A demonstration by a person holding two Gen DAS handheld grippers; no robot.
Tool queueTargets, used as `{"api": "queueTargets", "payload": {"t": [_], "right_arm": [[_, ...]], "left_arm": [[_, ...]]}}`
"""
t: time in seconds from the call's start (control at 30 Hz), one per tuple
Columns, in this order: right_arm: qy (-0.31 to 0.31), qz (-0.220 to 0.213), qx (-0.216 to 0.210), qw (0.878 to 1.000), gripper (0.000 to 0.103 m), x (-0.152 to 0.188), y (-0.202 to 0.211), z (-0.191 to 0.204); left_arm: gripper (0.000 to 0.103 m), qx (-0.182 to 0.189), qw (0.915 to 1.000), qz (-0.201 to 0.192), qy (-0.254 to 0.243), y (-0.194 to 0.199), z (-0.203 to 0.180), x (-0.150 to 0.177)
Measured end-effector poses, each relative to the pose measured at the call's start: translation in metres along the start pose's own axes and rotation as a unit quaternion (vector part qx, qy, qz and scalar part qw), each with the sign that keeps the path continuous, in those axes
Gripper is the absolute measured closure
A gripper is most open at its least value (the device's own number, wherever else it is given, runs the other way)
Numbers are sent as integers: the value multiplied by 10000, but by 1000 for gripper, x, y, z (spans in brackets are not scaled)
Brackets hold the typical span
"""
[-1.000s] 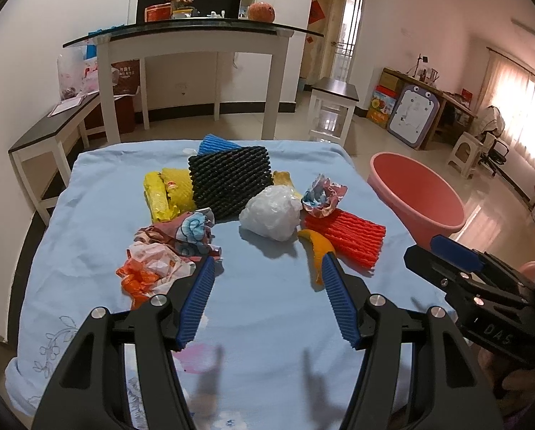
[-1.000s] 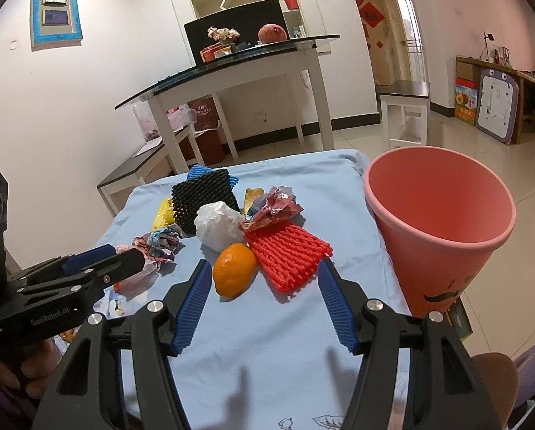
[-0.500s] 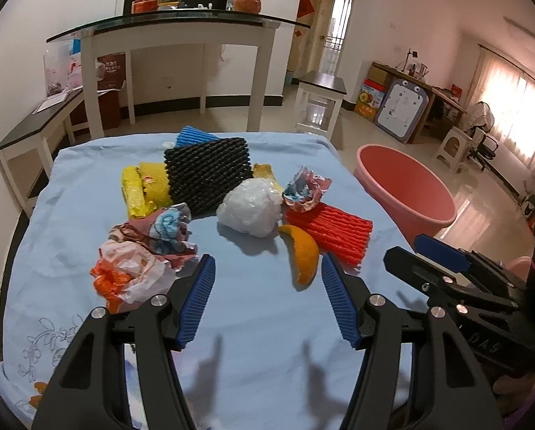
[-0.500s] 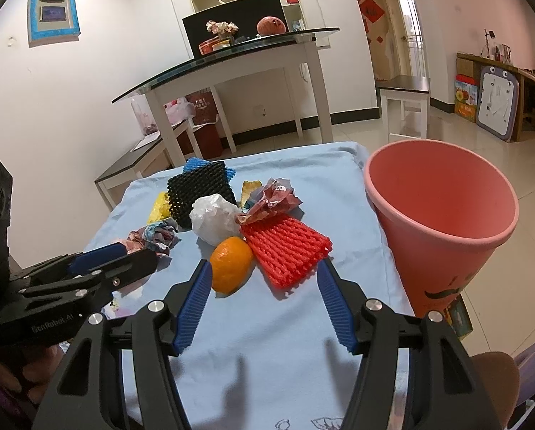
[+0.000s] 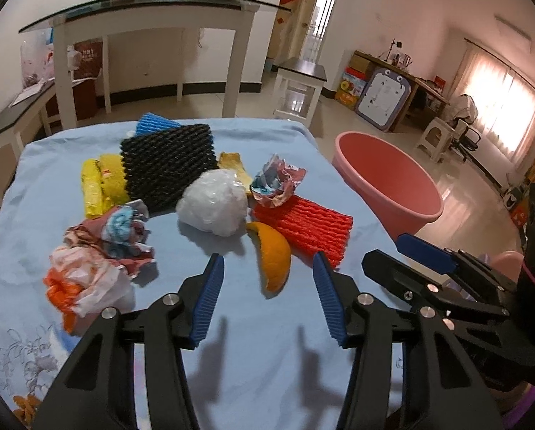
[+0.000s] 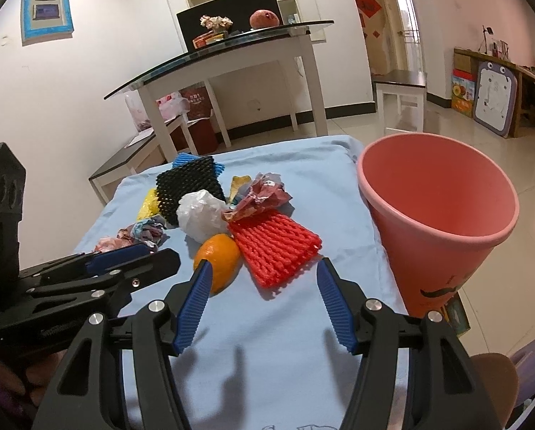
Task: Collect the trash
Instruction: 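Grasp the orange peel with the left tool while the right tool grasps the red foam net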
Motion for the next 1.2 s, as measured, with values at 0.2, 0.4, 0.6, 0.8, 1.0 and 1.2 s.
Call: {"api": "queueTargets", "payload": {"t": [0.2, 0.4, 0.6, 0.8, 1.0, 1.2], "right_arm": [[-21, 62, 50, 10000, 44, 0, -4, -7], [-78, 158, 78, 9998, 45, -1, -10, -13], [8, 273, 63, 9996, 47, -2, -18, -12], [154, 484, 4, 9987, 50, -7, -31, -5], [373, 918, -129, 9950, 51, -11, -56, 8], [602, 1338, 231, 9889, 66, -11, -79, 14]], "left_arm": [[60, 40, 9998, 196, -26, -21, -3, -4], [73, 85, 9992, 400, 30, -38, -2, -6], [90, 213, 9988, 448, 43, -44, -3, -4], [96, 310, 9987, 405, 59, -34, 3, -2], [96, 441, 9986, 282, 117, -11, 11, 2], [96, 493, 9984, 131, 227, 8, 21, 3]]}}
Point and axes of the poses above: each gripper's, at about its wrist camera, not at the fingertips, and y roughly against the way its jaws point, z to its left, x to its underside, the point moved 4 cm from there along -y, roughly the way its jaws point, and after that the axes turned 3 degrees about -y, right-handed, at the moved point
